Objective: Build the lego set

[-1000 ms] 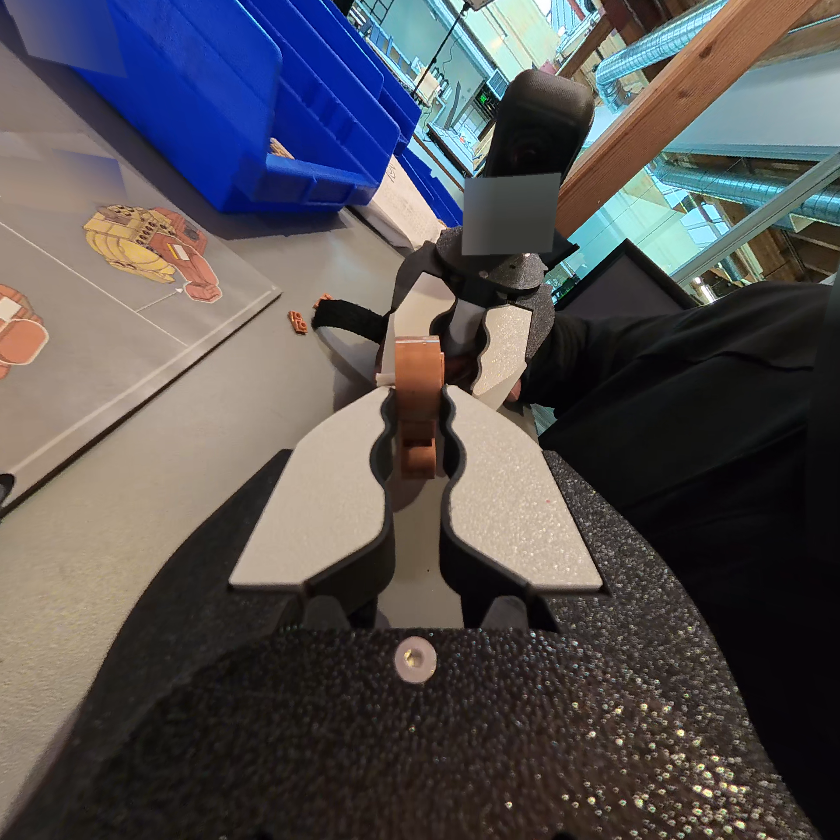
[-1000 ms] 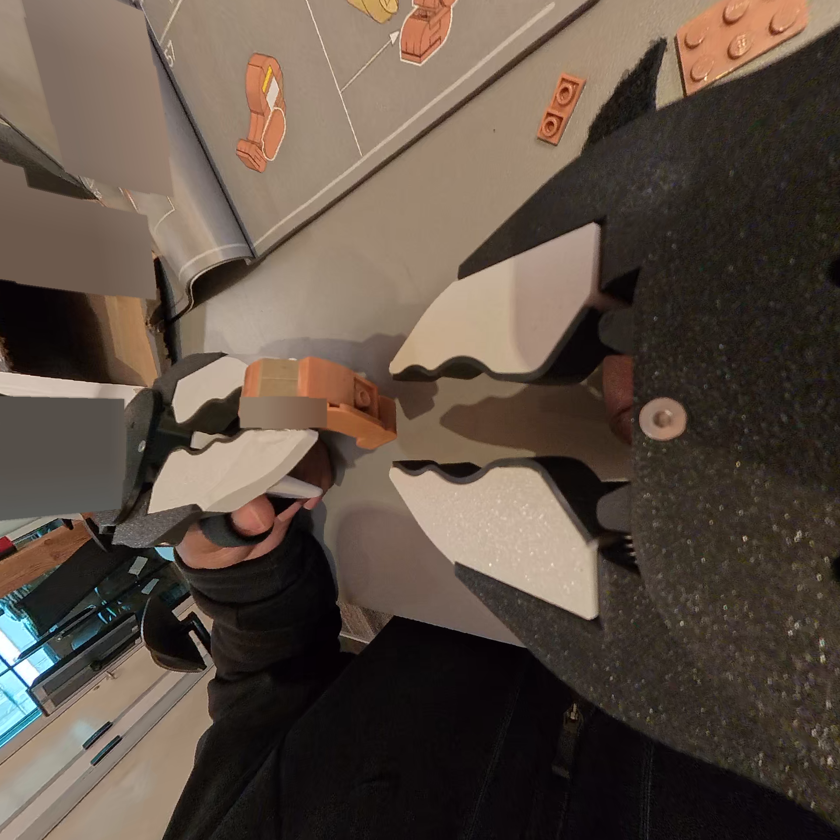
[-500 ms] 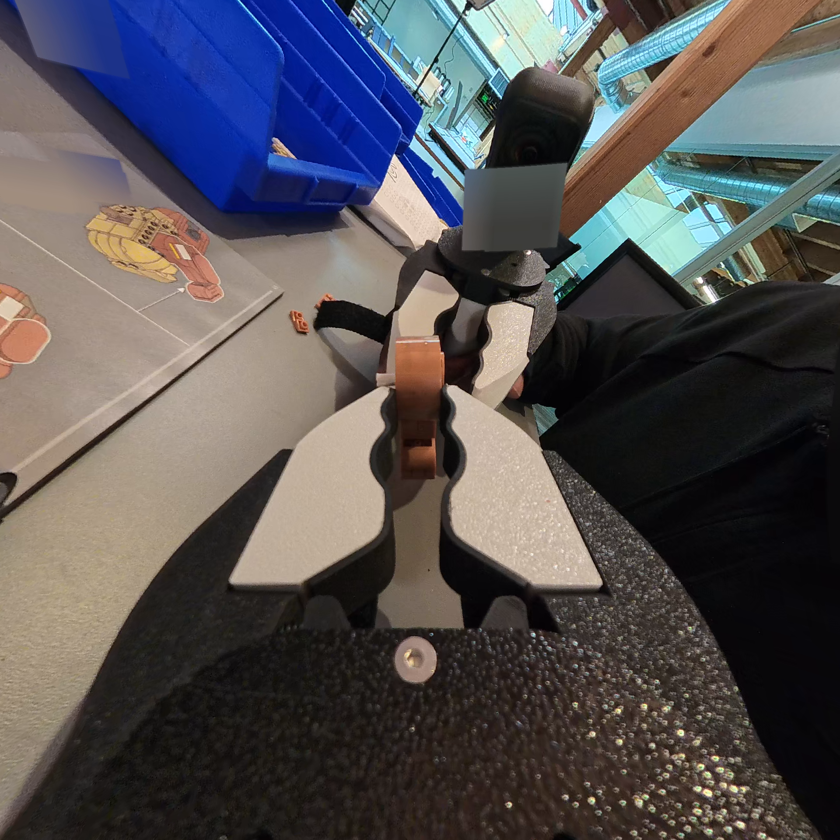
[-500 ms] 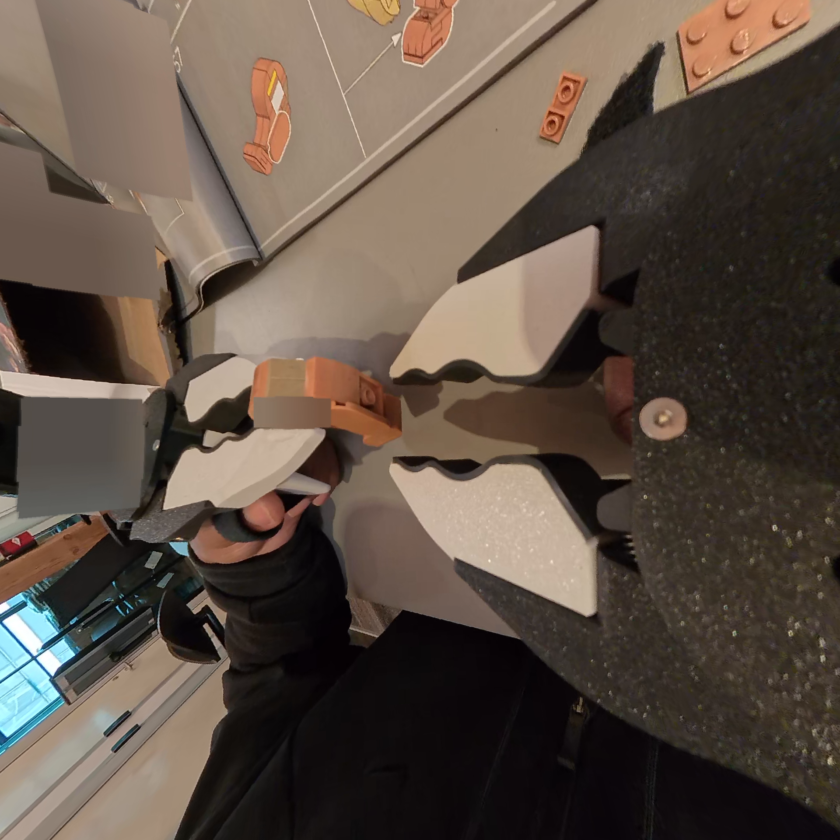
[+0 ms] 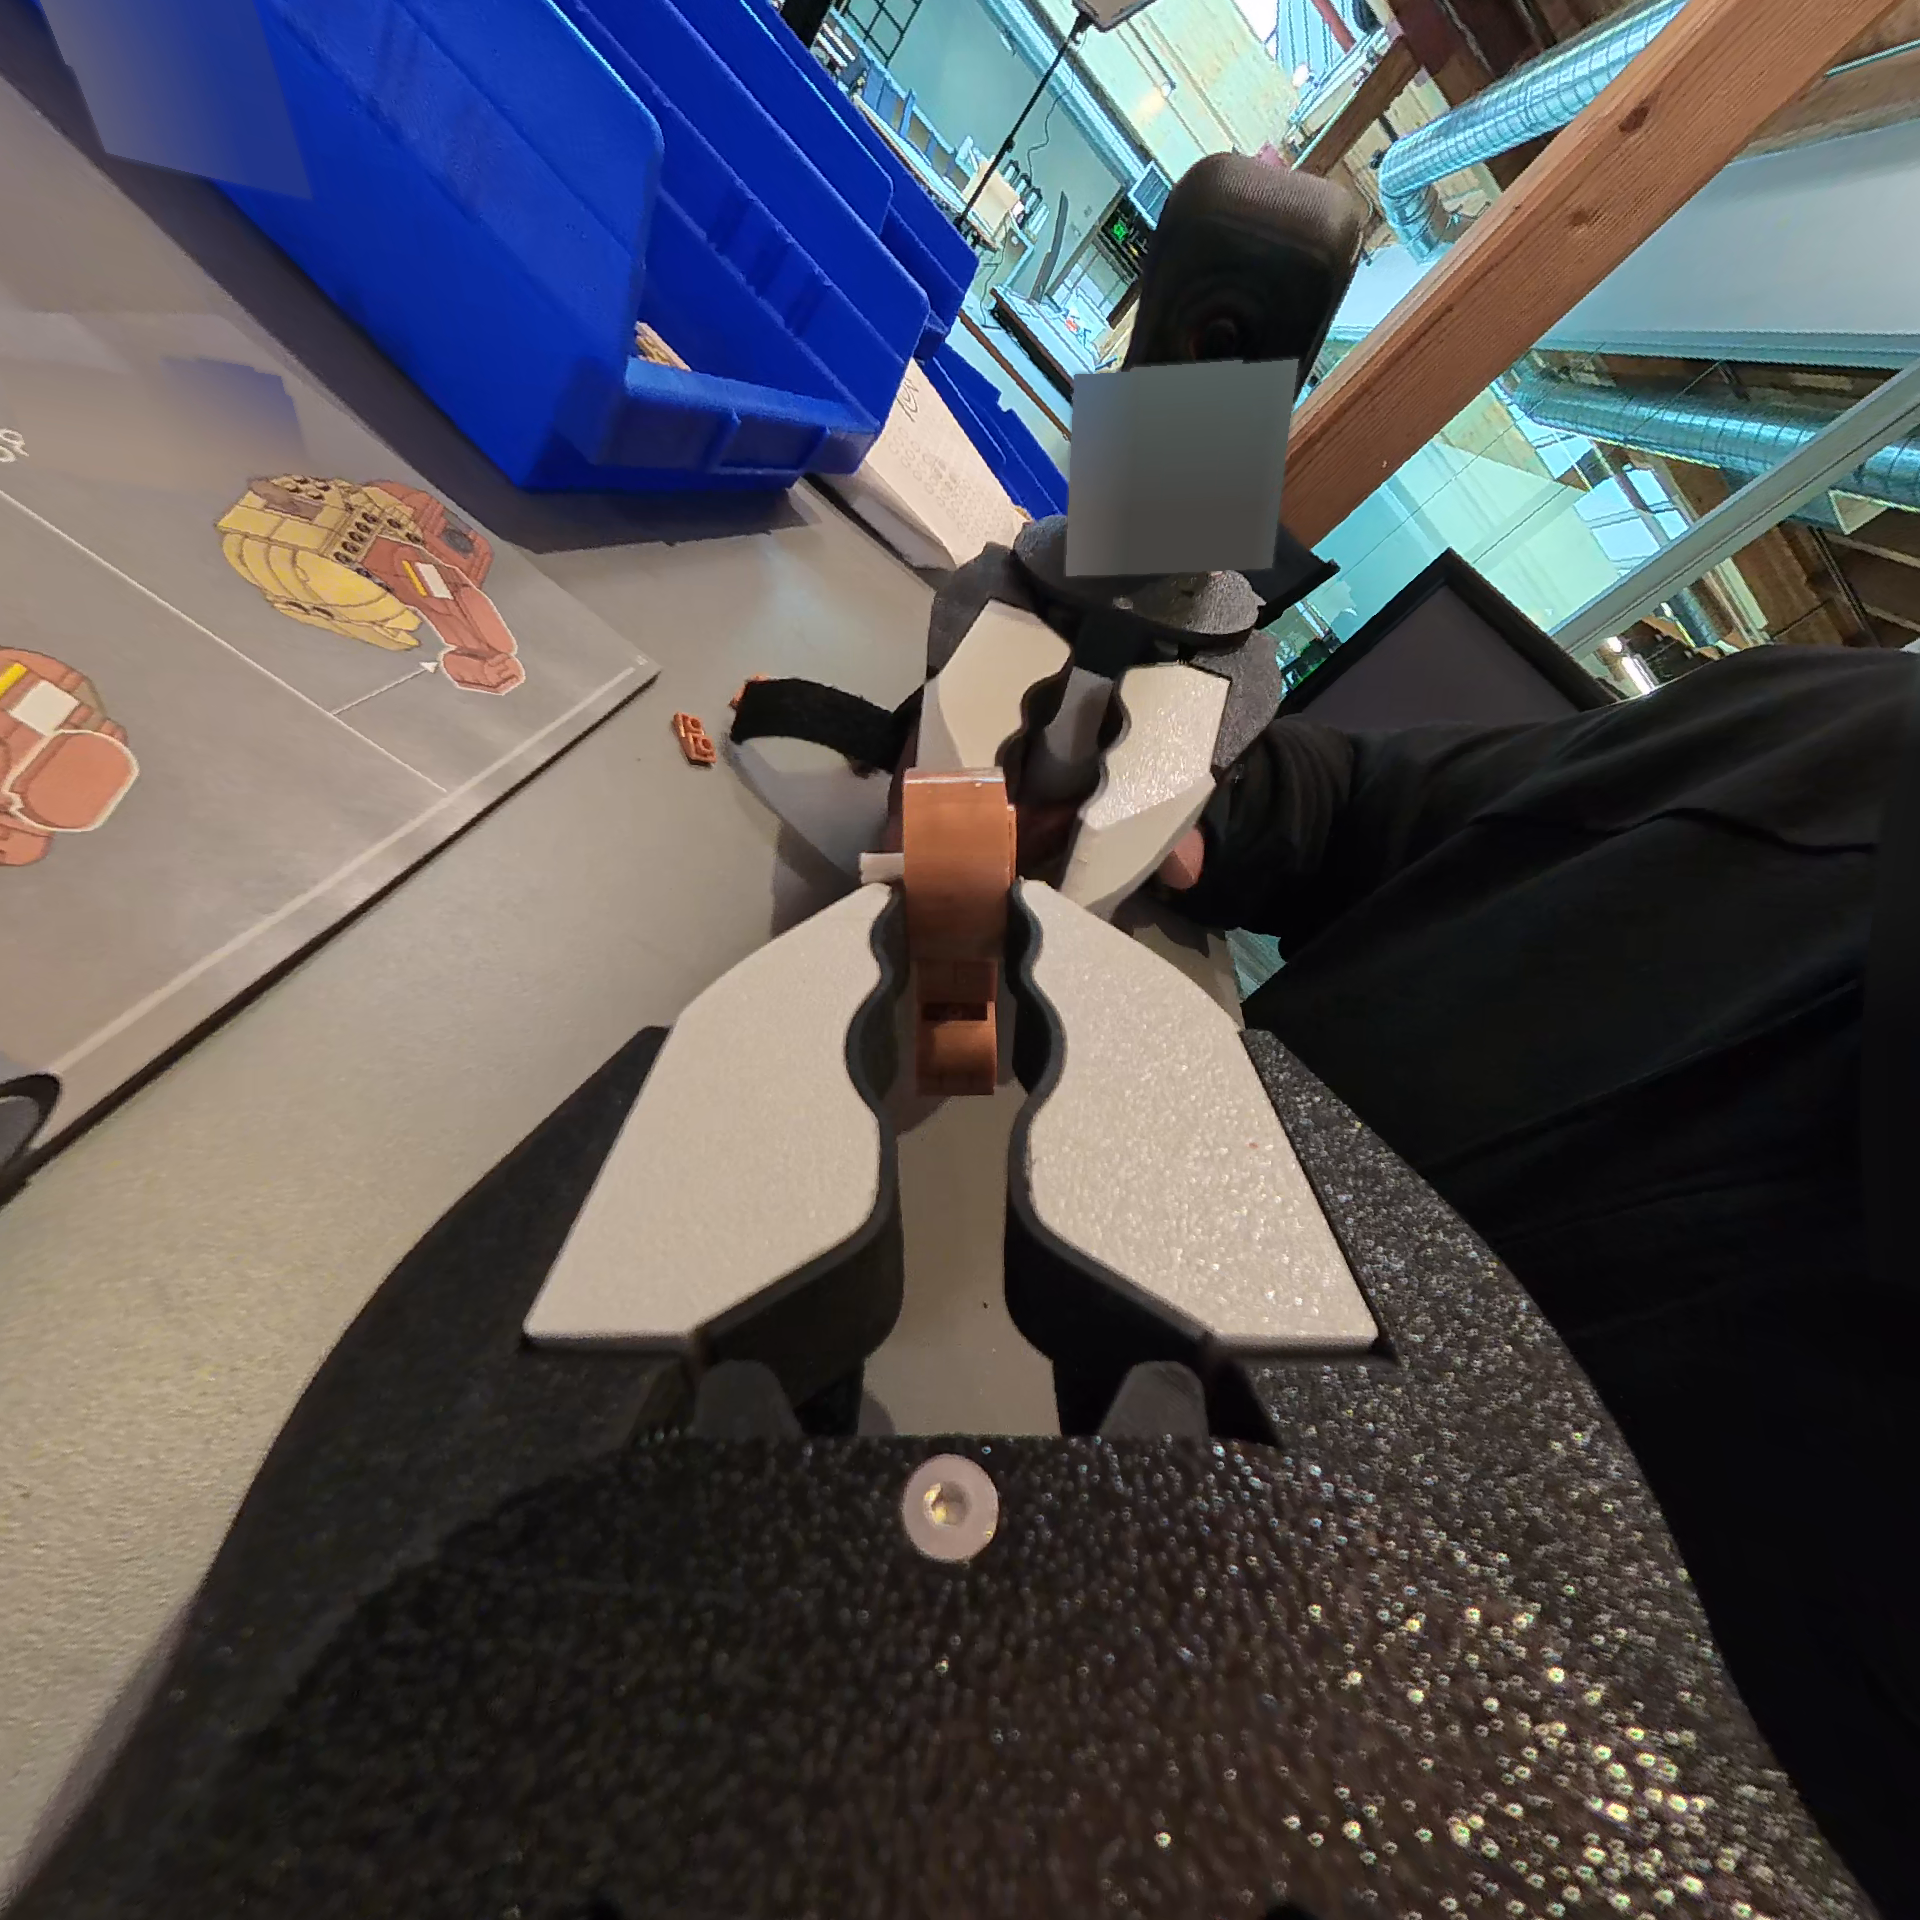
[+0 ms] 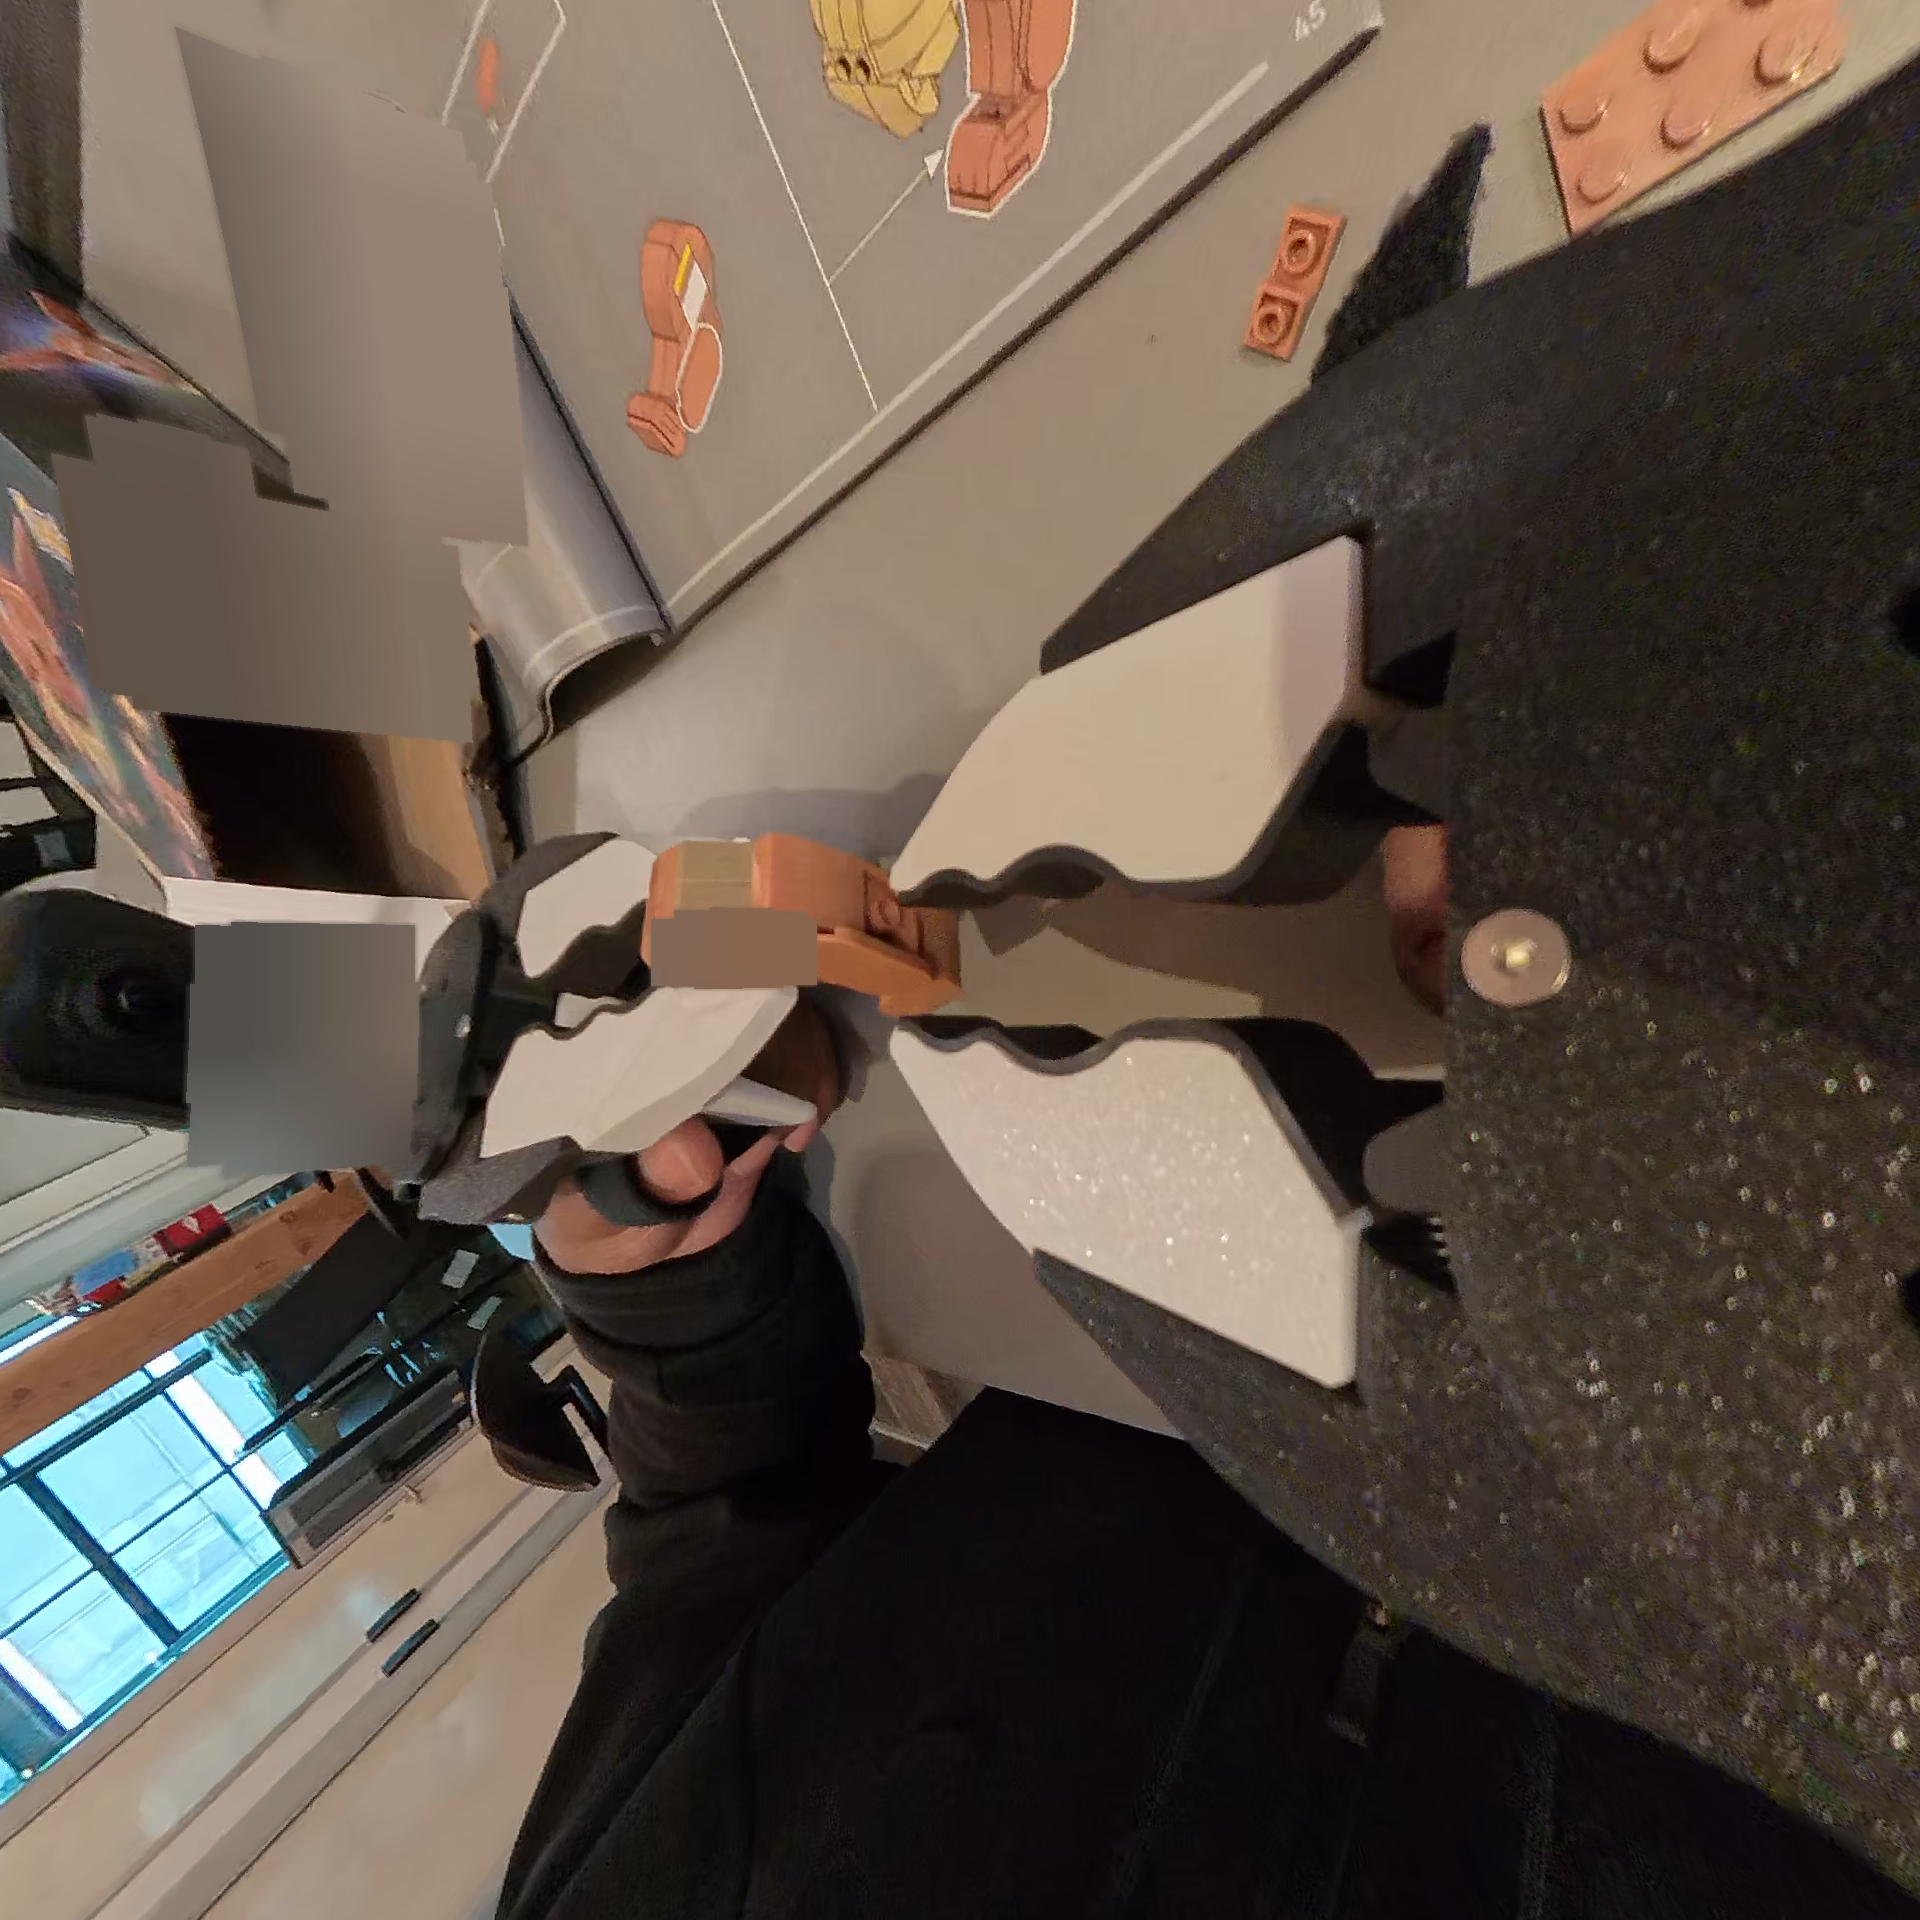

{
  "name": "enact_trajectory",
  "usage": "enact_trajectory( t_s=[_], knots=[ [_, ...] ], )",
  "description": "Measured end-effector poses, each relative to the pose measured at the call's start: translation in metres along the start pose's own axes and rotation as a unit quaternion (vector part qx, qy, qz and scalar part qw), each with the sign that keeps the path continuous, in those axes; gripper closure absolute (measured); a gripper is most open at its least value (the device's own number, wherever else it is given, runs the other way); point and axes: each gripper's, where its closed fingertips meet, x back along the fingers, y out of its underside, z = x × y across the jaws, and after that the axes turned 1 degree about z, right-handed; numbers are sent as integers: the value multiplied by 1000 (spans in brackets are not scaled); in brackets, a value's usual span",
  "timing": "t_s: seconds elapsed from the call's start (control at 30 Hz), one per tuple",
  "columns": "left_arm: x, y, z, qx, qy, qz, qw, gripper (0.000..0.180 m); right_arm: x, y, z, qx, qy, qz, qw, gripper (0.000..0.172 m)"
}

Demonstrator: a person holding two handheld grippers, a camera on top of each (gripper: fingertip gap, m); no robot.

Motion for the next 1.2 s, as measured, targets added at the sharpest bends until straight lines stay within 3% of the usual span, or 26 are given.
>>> enact_trajectory(
  t_s=[0.43,0.8,1.07,1.2],
  knots=[
    [-3,3,1,-28,-10,-11,999,164,1,-5,1,57,33,20,998,166],
    [0,0,-2,-8,-12,0,1000,164,0,-12,-7,205,81,36,975,169],
    [-1,1,0,-13,-8,-3,1000,164,2,-12,-6,117,39,43,992,169],
    [-1,2,-1,-14,-11,-5,1000,164,1,-11,-4,112,45,40,992,169]
  ],
)
